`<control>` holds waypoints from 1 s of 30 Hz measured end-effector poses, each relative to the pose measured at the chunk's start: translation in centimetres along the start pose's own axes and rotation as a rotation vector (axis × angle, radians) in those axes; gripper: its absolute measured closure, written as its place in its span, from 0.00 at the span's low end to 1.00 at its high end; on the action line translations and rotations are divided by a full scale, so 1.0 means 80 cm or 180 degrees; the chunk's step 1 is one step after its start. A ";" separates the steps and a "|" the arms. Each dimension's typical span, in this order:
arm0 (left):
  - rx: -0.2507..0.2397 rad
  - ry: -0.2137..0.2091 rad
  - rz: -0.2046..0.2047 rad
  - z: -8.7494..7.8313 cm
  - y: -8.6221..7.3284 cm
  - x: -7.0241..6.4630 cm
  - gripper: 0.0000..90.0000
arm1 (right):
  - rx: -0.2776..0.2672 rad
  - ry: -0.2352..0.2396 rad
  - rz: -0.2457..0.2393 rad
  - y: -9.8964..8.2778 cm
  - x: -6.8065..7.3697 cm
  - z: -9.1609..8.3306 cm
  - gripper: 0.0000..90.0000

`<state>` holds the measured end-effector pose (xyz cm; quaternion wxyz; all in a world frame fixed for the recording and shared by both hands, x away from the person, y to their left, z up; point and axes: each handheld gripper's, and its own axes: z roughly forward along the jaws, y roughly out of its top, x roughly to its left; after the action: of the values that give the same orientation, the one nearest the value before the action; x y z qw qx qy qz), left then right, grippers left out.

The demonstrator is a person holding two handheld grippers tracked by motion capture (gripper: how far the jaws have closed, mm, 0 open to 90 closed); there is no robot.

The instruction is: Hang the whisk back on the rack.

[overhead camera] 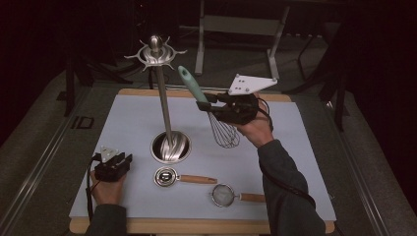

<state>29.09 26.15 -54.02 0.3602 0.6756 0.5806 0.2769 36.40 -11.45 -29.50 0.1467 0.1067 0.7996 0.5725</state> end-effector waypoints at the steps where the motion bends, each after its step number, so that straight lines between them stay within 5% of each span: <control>1: 0.0000 0.0003 0.0002 0.000 0.000 0.000 0.75 | -0.0009 0.0015 -0.0005 0.001 0.001 0.000 0.77; 30: 0.0000 -0.0010 0.0004 0.000 0.000 0.001 0.75 | 0.0080 0.0033 0.0067 0.011 -0.001 0.050 0.77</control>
<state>29.10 26.21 -54.02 0.3610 0.6764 0.5797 0.2760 37.93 -7.67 -29.89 0.1351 0.1140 0.8063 0.5645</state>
